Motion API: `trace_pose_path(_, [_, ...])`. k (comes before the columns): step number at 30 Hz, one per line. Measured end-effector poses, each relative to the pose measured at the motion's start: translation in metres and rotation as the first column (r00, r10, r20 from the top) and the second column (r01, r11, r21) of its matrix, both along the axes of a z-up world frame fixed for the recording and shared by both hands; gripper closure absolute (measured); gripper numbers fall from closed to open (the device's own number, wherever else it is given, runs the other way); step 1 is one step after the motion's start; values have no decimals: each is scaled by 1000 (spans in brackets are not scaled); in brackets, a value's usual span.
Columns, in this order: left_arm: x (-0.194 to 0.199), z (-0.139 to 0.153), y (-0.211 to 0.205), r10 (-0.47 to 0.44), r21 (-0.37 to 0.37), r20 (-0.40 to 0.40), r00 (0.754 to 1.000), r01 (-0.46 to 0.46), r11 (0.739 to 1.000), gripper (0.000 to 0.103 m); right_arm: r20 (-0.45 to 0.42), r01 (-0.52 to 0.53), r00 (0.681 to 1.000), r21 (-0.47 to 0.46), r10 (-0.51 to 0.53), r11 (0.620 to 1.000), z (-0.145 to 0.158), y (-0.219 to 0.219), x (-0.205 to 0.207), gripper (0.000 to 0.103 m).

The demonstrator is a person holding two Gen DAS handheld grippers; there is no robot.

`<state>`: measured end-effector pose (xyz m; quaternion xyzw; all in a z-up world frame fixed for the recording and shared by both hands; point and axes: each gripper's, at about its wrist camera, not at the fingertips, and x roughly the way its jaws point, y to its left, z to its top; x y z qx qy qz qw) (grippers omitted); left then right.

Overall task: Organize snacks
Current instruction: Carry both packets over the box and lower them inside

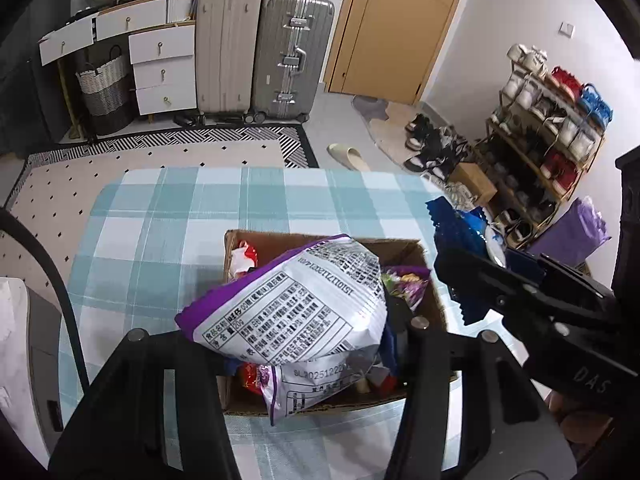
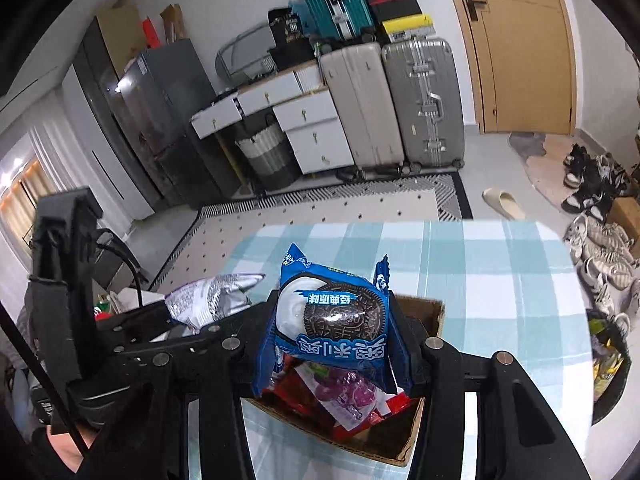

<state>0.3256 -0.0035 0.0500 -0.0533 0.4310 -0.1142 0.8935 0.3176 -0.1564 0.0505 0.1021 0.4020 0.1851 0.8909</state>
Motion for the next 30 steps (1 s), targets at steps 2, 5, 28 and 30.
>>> trace_pose_path(2, [4,-11,-1,2,-2,-13,1000,-2,1000,55,-17,3,1000,-4,-3,1000,-12,-1,4,56])
trace_pose_path(5, [9,-24,-3,10,6,-22,1000,-10,1000,54,-37,1,999,-8,-1,1000,-24,-2,8,56])
trace_pose_path(28, [38,-64,11,33,-63,-119,992,-41,997,40,-88,-11,996,-7,11,1000,-53,1,15,48])
trace_pose_path(30, [38,-60,10,34,-61,-107,994,-40,997,35,-80,-9,997,-5,9,1000,-51,0,14,48])
